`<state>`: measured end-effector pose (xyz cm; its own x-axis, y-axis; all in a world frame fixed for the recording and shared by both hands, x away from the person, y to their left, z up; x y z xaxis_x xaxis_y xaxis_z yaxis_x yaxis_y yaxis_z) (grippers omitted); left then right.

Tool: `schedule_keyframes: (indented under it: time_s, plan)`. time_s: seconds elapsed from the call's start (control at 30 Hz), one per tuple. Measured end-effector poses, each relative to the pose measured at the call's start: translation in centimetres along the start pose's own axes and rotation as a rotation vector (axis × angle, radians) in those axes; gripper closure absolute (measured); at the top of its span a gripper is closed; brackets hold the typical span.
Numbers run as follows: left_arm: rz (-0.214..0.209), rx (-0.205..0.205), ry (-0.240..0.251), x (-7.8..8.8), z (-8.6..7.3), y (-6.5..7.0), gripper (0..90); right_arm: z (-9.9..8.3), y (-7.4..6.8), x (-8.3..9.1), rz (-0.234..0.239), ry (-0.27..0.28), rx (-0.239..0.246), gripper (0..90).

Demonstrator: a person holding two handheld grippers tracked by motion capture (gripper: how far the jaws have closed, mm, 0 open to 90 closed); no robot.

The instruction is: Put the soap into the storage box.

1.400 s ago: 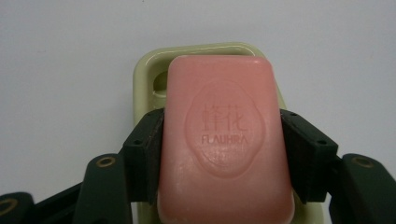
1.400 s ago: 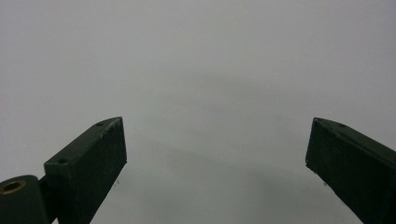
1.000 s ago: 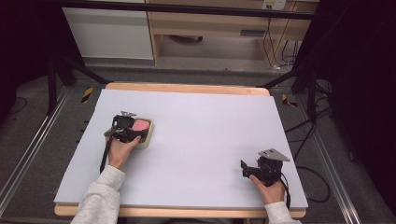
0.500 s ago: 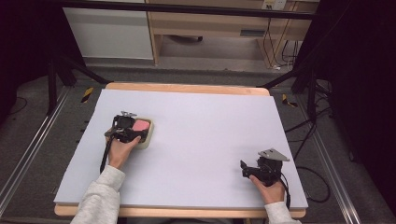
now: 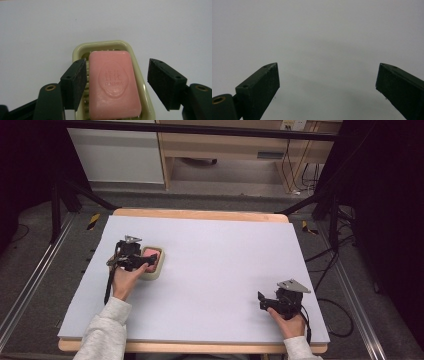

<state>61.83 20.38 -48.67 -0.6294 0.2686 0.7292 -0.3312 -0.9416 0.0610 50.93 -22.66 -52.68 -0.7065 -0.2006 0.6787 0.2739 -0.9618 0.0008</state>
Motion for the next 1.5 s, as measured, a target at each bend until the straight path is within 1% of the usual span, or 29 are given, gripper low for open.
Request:
schedule_keyframes:
  time_s: [0.1, 0.17, 0.33, 0.37, 0.43, 0.57, 0.63, 0.67, 0.77, 0.9, 0.97, 1.03, 1.2, 1.23, 1.33, 1.5]
  plan:
    - [-0.007, -0.005, 0.005, 0.4, 0.0, 0.2, 30.8, 0.0, 0.1, 0.0, 0.002, 0.001, -0.002, 5.4]
    - [-0.014, -0.017, 0.007, 0.7, -0.1, 0.3, 30.1, 0.0, 0.1, 0.0, -0.001, 0.003, -0.003, 5.4]
    - [-0.039, -0.028, 0.021, 1.6, -0.5, 0.7, 28.3, 0.0, 0.2, 0.1, -0.002, 0.007, -0.007, 5.4]
    - [-0.048, -0.029, 0.027, 1.7, -0.7, 0.8, 27.2, 0.0, 0.2, 0.1, -0.005, 0.006, -0.012, 5.4]
    - [-0.051, -0.048, 0.029, 2.1, -1.1, 1.0, 24.7, -0.1, 0.4, 0.1, -0.008, 0.005, -0.013, 5.4]
    - [-0.056, -0.056, 0.039, 2.8, -2.0, 1.3, 23.2, -0.1, 0.6, 0.2, -0.011, 0.005, -0.016, 5.4]
    - [-0.056, -0.06, 0.05, 3.3, -2.4, 1.4, 22.9, -0.2, 0.6, 0.2, -0.014, 0.0, -0.016, 5.4]
    - [-0.056, -0.059, 0.065, 3.6, -2.6, 1.3, 22.7, -0.3, 0.7, 0.2, -0.015, -0.001, -0.017, 5.4]
    - [-0.057, -0.05, 0.089, 4.4, -3.2, 1.1, 22.6, -0.3, 0.9, 0.2, -0.017, -0.001, -0.023, 5.4]
    - [-0.059, -0.038, 0.097, 5.0, -4.4, 0.6, 22.3, -0.5, 1.3, 0.3, -0.025, -0.001, -0.03, 5.4]
    - [-0.059, -0.031, 0.089, 5.2, -5.1, 0.2, 21.9, -0.6, 1.5, 0.3, -0.028, -0.003, -0.038, 5.4]
    - [-0.057, -0.024, 0.095, 5.4, -5.8, -0.1, 21.8, -0.7, 1.6, 0.3, -0.027, -0.006, -0.045, 5.4]
    - [-0.052, -0.023, 0.088, 5.7, -7.4, -0.9, 21.0, -1.0, 1.7, 0.3, -0.032, -0.016, -0.039, 5.5]
    - [-0.043, -0.024, 0.083, 5.7, -7.9, -1.1, 20.8, -1.0, 1.7, 0.3, -0.033, -0.018, -0.039, 5.5]
    - [-0.039, -0.011, 0.075, 5.7, -9.0, -1.6, 19.9, -1.3, 1.9, 0.3, -0.04, -0.024, -0.044, 5.5]
    - [-0.035, -0.013, 0.063, 5.7, -10.2, -2.0, 20.0, -1.5, 2.1, 0.3, -0.045, -0.03, -0.049, 5.5]
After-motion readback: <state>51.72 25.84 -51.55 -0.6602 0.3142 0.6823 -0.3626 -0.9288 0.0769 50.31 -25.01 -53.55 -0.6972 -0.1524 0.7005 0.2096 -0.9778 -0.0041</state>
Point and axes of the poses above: each handheld gripper's, and its own axes: x roughly backward along the jaws, z roughly out of its top, y roughly to its right, the point moved 9 cm from there along -x, roughly forward along the jaws, and after that the axes turned 6 degrees about -y, right-handed, at the moved point
